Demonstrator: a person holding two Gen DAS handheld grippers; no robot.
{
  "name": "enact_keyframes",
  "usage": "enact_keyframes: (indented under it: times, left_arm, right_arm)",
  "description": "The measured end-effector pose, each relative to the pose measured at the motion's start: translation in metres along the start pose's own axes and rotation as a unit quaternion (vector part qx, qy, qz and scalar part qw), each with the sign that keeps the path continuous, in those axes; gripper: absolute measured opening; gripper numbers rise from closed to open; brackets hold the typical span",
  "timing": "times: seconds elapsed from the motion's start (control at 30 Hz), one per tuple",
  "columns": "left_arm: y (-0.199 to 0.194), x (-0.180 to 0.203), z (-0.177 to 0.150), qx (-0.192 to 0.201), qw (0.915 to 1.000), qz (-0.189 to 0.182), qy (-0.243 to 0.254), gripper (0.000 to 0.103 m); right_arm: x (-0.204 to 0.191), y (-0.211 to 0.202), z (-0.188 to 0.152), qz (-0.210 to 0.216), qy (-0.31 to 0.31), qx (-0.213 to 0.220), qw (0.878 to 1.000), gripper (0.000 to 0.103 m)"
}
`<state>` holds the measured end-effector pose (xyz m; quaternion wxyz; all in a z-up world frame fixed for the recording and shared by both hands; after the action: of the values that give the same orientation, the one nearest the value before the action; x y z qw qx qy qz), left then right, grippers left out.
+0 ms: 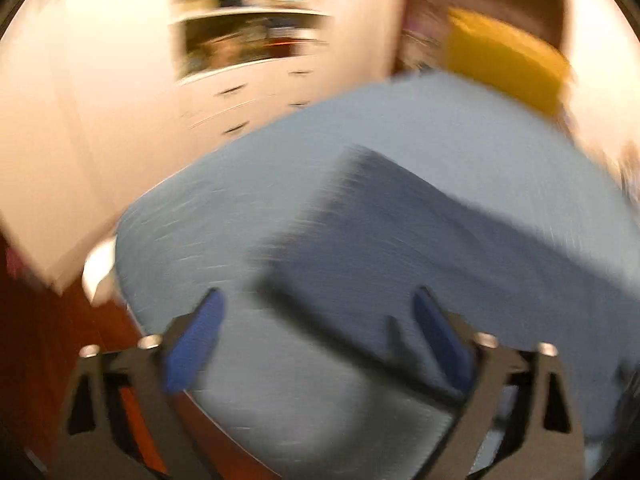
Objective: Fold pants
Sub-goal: 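Grasp the stacked leg hems with the left tool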
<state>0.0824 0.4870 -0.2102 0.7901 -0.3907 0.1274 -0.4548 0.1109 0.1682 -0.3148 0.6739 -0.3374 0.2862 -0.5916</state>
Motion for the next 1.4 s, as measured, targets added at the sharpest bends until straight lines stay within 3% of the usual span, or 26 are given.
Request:
enact_keyframes:
  times: [0.07, 0.13, 0.2, 0.27, 0.33, 0.43, 0.5, 0.6, 0.67, 0.8, 0.87, 0.93, 1.03, 1.1, 1.13, 1.17, 1.4]
  left_arm:
    - [-0.002, -0.026, 0.002, -0.008, 0.9951, -0.063, -0.075, 0.075]
    - [-0.002, -0.036, -0.003, -0.021, 0.9795, -0.143, -0.140, 0.068]
    - [0.004, -0.043, -0.007, -0.039, 0.9518, -0.221, -0.209, 0.061]
    - [0.011, -0.048, -0.008, -0.051, 0.9200, -0.276, -0.274, 0.061]
    - [0.018, -0.050, -0.011, -0.063, 0.9020, -0.299, -0.305, 0.060]
    - [0.021, -0.048, -0.008, -0.071, 0.8917, -0.311, -0.321, 0.060]
    - [0.021, -0.042, -0.007, -0.083, 0.8757, -0.338, -0.335, 0.056]
    - [0.027, -0.040, -0.009, -0.095, 0.8793, -0.327, -0.333, 0.053]
    - [0.028, -0.038, -0.009, -0.097, 0.8743, -0.329, -0.344, 0.053]
    - [0.036, -0.041, 0.001, -0.095, 0.8746, -0.333, -0.339, 0.051]
    - [0.042, -0.044, 0.003, -0.096, 0.8756, -0.328, -0.342, 0.031]
    - [0.048, -0.047, 0.000, -0.098, 0.8687, -0.334, -0.352, 0.028]
    - [0.050, -0.047, -0.004, -0.091, 0.8610, -0.352, -0.356, 0.028]
    - [0.046, -0.049, -0.005, -0.081, 0.8502, -0.370, -0.365, 0.028]
    - [0.047, -0.049, 0.001, -0.078, 0.8501, -0.371, -0.366, 0.033]
    - [0.047, -0.047, -0.004, -0.090, 0.8577, -0.355, -0.361, 0.038]
    - [0.042, -0.029, -0.011, -0.119, 0.8518, -0.352, -0.369, 0.045]
  right_arm:
    - [0.000, 0.000, 0.000, -0.001, -0.001, 0.001, 1.000, 0.099]
    - [0.000, 0.000, 0.000, 0.000, 0.000, 0.001, 1.000, 0.099]
    - [0.000, 0.000, -0.001, 0.000, -0.001, 0.002, 1.000, 0.099]
    - [0.000, -0.001, -0.001, 0.001, -0.002, 0.003, 1.000, 0.099]
    - [0.000, 0.000, -0.001, 0.002, -0.002, 0.003, 1.000, 0.099]
    - [0.001, -0.001, 0.000, 0.002, -0.003, 0.003, 1.000, 0.099]
    - [0.001, -0.001, 0.000, 0.002, -0.003, 0.005, 1.000, 0.099]
    - [0.001, -0.001, 0.000, 0.002, -0.003, 0.007, 1.000, 0.099]
    - [0.002, -0.001, 0.000, 0.004, -0.003, 0.006, 1.000, 0.099]
    - [0.003, -0.002, 0.001, 0.007, -0.002, 0.002, 1.000, 0.099]
    - [0.003, -0.001, 0.003, 0.007, -0.003, -0.006, 1.000, 0.099]
    - [0.004, -0.002, 0.006, 0.010, -0.004, -0.018, 1.000, 0.099]
    - [0.006, -0.001, 0.011, 0.016, -0.003, -0.030, 0.999, 0.099]
    - [0.007, -0.001, 0.012, 0.019, -0.003, -0.033, 0.999, 0.099]
    - [0.008, -0.001, 0.012, 0.020, -0.004, -0.032, 0.999, 0.099]
    - [0.008, 0.000, 0.012, 0.019, -0.005, -0.031, 0.999, 0.099]
    - [0.009, 0.000, 0.008, 0.015, -0.010, -0.021, 1.000, 0.099]
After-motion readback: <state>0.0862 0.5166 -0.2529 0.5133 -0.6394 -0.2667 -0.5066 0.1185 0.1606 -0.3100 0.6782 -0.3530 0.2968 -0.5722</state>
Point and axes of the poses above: each gripper's, at about its wrist camera, not at the fingertips, and y roughly the way its jaws point, x to its right, z to its top, the point moved 8 cm from there along y, roughly the way its jaws point, and after that the axes turned 1 degree about y, right-handed, at the moved point
